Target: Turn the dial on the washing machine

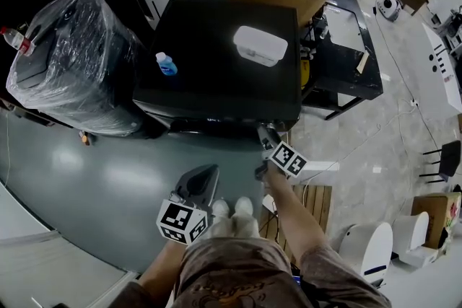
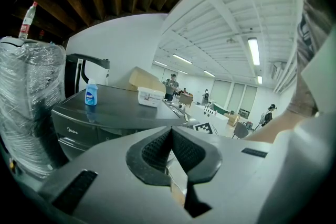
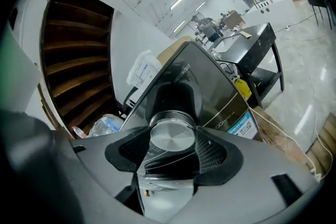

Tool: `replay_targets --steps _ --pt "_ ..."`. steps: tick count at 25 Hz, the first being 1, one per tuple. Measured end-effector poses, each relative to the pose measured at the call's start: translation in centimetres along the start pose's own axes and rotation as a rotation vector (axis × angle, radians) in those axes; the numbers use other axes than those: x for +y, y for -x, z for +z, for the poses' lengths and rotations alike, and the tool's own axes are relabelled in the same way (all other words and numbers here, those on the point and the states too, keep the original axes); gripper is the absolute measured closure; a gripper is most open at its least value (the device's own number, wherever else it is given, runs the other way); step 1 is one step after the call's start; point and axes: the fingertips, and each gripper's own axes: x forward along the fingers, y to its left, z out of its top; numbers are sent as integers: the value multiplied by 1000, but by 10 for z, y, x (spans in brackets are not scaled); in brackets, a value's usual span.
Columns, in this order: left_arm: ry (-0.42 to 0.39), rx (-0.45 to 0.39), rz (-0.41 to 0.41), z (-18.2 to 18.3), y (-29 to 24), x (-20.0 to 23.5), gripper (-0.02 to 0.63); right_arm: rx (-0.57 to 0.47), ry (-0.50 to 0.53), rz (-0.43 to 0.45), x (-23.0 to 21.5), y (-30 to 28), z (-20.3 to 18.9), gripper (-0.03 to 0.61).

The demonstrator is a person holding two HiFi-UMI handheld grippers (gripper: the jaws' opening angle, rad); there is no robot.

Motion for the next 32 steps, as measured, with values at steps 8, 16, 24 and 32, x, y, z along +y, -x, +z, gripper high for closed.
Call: replay_targets --steps 8,16,24,32 --pt "-3 10 0 -5 -1 -1 621 -47 -143 44 -5 1 1 313" --pt "-3 20 8 -8 3 2 621 -116 -327 100 -7 2 1 313" --pt "-1 24 10 -10 7 2 621 -148 -402 103 -9 3 -1 313" --pt "3 22 13 -12 10 3 621 -69 -104 45 4 7 -3 302"
